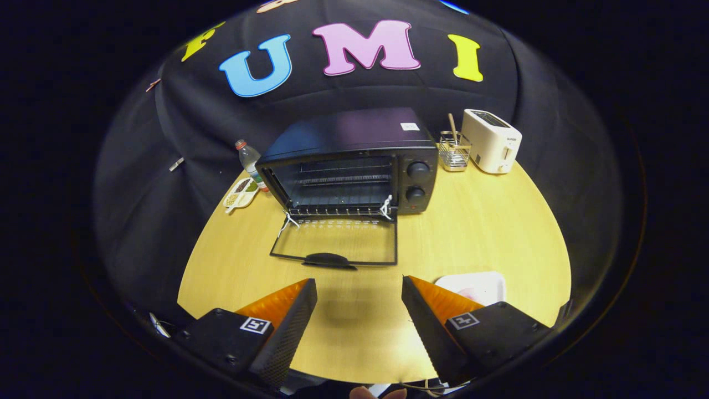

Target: Open the toaster oven, put the food inside, and close the toaster oven door.

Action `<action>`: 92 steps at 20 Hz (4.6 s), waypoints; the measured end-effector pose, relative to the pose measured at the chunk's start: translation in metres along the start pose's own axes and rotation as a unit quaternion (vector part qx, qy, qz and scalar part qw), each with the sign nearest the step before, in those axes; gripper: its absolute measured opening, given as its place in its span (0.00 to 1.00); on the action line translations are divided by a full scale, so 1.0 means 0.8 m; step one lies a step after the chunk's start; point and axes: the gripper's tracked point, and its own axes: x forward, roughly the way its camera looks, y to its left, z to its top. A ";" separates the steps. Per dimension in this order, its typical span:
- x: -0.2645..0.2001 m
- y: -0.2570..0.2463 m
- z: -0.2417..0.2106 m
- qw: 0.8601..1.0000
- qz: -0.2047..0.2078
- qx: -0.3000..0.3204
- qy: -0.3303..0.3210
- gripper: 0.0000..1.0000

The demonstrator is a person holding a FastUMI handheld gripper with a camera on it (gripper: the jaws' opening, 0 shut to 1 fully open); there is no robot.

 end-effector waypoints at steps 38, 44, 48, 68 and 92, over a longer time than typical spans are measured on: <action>0.082 -0.316 -0.134 0.940 0.072 0.258 0.212 0.05; 0.045 -0.279 -0.113 0.907 0.091 0.382 0.156 0.05; 0.027 -0.228 -0.099 0.879 0.097 0.451 0.123 0.05; 0.170 0.025 0.021 0.758 -0.012 0.651 -0.030 0.05; 0.261 0.096 0.087 0.717 0.039 0.696 0.013 0.94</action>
